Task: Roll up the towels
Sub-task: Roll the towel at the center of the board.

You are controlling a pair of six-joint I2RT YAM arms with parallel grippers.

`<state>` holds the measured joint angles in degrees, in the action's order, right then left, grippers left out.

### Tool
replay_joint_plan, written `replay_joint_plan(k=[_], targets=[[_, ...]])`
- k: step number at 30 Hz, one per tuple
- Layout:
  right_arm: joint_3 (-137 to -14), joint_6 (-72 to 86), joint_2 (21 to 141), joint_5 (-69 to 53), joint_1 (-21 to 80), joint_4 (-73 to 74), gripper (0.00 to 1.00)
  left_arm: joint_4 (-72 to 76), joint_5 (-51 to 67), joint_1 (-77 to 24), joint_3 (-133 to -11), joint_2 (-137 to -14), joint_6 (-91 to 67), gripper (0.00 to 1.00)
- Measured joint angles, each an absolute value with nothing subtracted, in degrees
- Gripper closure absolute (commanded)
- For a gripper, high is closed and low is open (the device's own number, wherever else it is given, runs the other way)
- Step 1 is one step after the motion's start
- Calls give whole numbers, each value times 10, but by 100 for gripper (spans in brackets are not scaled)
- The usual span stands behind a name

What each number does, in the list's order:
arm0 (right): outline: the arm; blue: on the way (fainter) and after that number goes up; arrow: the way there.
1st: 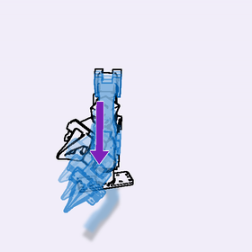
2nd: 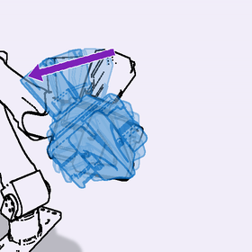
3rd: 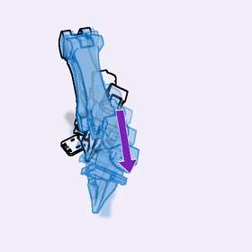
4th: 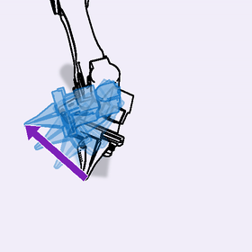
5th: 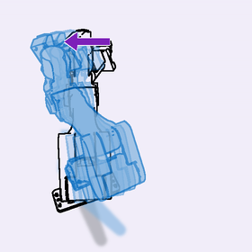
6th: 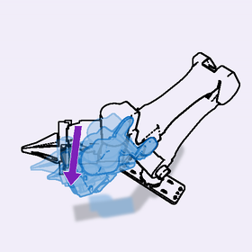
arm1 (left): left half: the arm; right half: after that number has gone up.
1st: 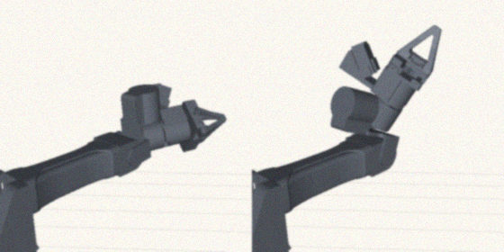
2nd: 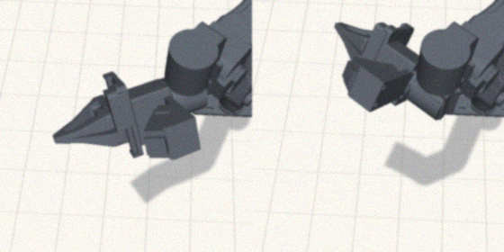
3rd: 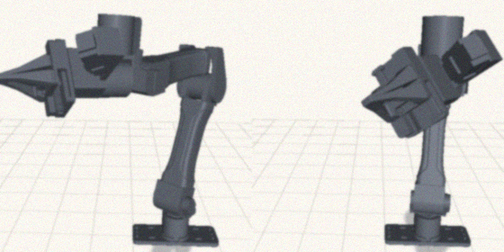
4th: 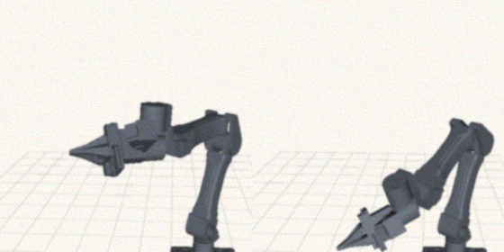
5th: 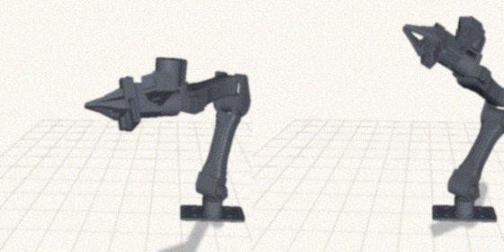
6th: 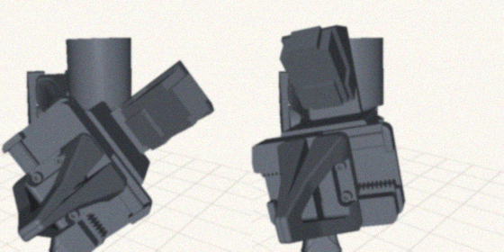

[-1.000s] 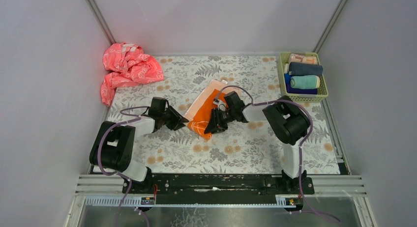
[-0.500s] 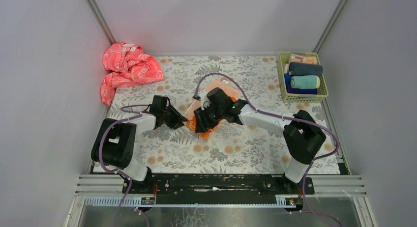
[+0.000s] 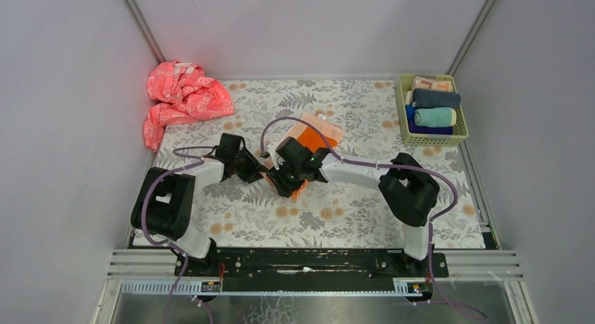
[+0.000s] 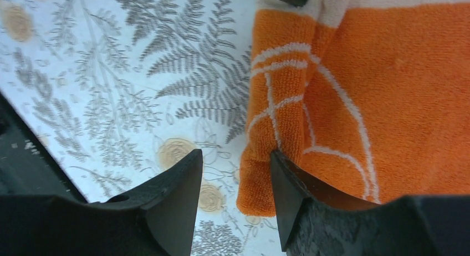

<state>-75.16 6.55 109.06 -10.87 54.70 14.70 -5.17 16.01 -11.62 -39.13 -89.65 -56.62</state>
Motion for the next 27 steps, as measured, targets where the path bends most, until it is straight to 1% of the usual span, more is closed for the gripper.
replay_joint_plan(k=[9,17,23,27], targets=[[-752,35,1096,-28,547,163,44,-75,149,-128,-415,-906,-557,66],[-746,14,1125,13,550,159,45,-79,145,-138,-433,-923,-554,64],[-746,14,1126,30,559,156,42,-91,138,-143,-443,-928,-551,64],[-745,17,1102,28,560,167,40,-92,133,-145,-443,-928,-551,64]])
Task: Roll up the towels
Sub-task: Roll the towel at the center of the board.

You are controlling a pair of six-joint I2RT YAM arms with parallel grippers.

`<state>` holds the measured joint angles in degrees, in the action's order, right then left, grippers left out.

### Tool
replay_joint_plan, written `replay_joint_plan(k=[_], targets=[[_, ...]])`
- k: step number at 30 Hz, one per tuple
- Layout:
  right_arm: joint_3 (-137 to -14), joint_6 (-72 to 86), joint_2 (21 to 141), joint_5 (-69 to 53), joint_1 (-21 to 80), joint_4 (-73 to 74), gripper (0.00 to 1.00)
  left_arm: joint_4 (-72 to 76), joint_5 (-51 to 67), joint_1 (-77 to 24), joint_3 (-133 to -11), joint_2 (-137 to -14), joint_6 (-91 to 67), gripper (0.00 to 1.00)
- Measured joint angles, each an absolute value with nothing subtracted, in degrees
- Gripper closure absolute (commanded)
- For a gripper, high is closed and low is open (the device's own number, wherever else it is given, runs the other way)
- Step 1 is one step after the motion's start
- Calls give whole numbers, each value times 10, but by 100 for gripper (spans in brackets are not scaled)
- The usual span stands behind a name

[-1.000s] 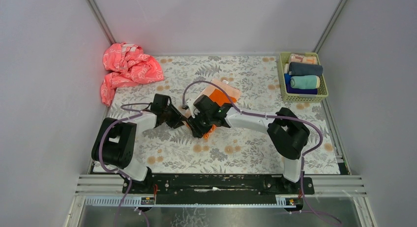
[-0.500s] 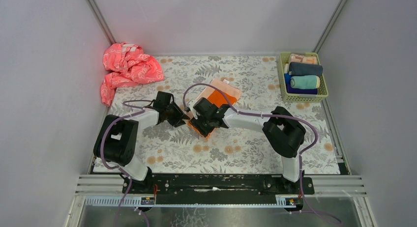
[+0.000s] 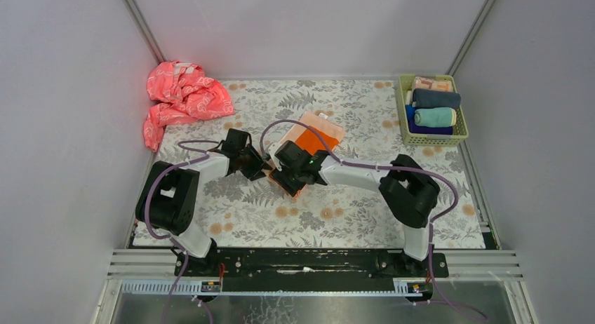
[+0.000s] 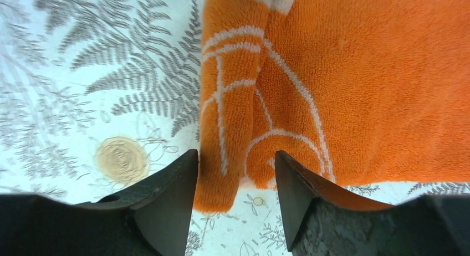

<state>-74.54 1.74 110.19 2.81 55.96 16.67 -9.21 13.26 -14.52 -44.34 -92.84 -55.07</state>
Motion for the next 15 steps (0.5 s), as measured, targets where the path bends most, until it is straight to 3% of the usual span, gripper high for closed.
replay_joint_plan(k=[10,12,15], targets=[[-752,35,1076,24,571,166,44,-95,127,-146,-443,-926,-550,64],[-752,39,1087,23,571,165,52,-96,126,-146,-443,-926,-550,64],[-748,46,1097,20,571,164,74,-97,125,-146,-443,-925,-550,64]])
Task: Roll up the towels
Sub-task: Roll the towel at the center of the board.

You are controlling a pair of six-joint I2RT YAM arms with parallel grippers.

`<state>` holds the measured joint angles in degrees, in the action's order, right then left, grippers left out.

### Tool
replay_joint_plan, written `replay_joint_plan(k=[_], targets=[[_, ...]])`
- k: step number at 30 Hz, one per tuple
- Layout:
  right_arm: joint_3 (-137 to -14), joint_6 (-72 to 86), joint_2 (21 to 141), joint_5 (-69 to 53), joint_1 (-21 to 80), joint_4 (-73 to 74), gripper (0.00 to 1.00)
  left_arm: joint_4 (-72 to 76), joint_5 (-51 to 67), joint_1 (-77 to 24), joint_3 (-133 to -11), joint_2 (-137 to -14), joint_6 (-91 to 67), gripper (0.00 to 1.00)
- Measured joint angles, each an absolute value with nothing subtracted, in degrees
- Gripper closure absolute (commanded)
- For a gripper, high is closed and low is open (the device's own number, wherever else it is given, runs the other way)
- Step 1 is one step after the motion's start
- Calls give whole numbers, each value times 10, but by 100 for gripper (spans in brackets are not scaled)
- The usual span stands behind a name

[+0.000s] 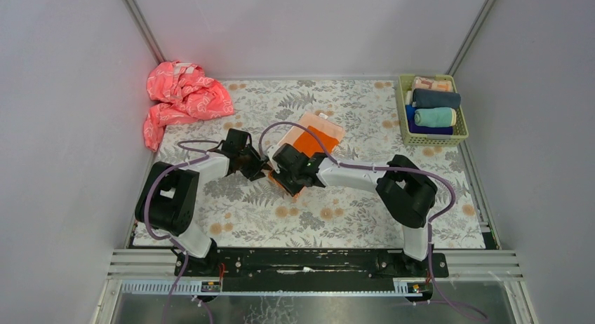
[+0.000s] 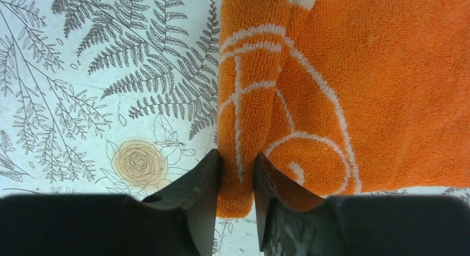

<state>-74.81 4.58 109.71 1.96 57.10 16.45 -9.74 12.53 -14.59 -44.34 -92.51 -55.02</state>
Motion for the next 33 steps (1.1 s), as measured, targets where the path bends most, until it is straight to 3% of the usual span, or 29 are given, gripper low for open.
replay_joint_plan(k=[7,12,21,27,33], targets=[[-742,60,1098,-45,558,154,100,-109,120,-146,-444,-916,-548,56],[-696,105,1096,-183,493,92,100,-130,112,-146,-444,-893,-543,47],[-631,236,1099,-410,378,-43,100,-137,118,-146,-438,-823,-543,39],[-626,299,1145,-489,341,-108,100,-132,136,-146,-422,-820,-544,39],[-624,325,1186,-519,319,-127,100,-104,150,-146,-424,-861,-543,47]])
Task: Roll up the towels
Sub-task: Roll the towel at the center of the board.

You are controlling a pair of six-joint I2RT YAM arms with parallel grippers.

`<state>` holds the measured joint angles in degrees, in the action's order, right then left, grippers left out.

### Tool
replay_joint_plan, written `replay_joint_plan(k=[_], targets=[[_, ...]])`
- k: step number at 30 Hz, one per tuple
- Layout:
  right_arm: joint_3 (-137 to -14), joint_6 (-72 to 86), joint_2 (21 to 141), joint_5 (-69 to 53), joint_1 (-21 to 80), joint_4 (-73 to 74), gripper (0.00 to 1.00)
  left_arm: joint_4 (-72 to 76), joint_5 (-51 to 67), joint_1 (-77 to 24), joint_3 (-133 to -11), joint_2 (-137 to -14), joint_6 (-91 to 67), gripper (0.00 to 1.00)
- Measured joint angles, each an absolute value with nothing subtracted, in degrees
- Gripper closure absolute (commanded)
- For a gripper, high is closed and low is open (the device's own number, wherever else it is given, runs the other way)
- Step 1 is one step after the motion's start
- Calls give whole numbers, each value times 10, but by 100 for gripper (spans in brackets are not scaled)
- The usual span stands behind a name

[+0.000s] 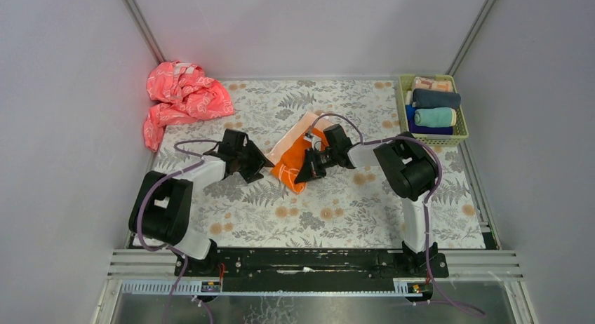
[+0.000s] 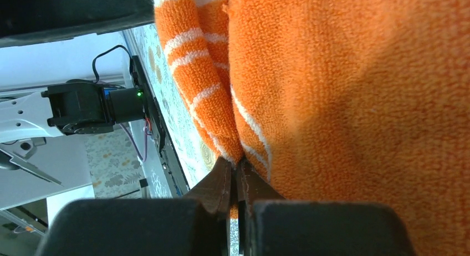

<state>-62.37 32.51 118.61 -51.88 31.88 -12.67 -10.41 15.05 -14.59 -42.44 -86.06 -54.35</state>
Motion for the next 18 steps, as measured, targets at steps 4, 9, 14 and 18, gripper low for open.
replay_joint_plan(k=[4,9,14,18], targets=[[-624,332,1197,-526,314,-132,96,-94,152,-146,-437,-901,-542,51],[-633,317,1196,-514,314,-105,80,-86,152,-146,-451,-937,-542,53],[-635,276,1148,-444,320,-44,58,-85,152,-146,-460,-946,-542,53],[-635,222,1071,-326,345,15,47,-86,150,-146,-460,-946,-542,53]])
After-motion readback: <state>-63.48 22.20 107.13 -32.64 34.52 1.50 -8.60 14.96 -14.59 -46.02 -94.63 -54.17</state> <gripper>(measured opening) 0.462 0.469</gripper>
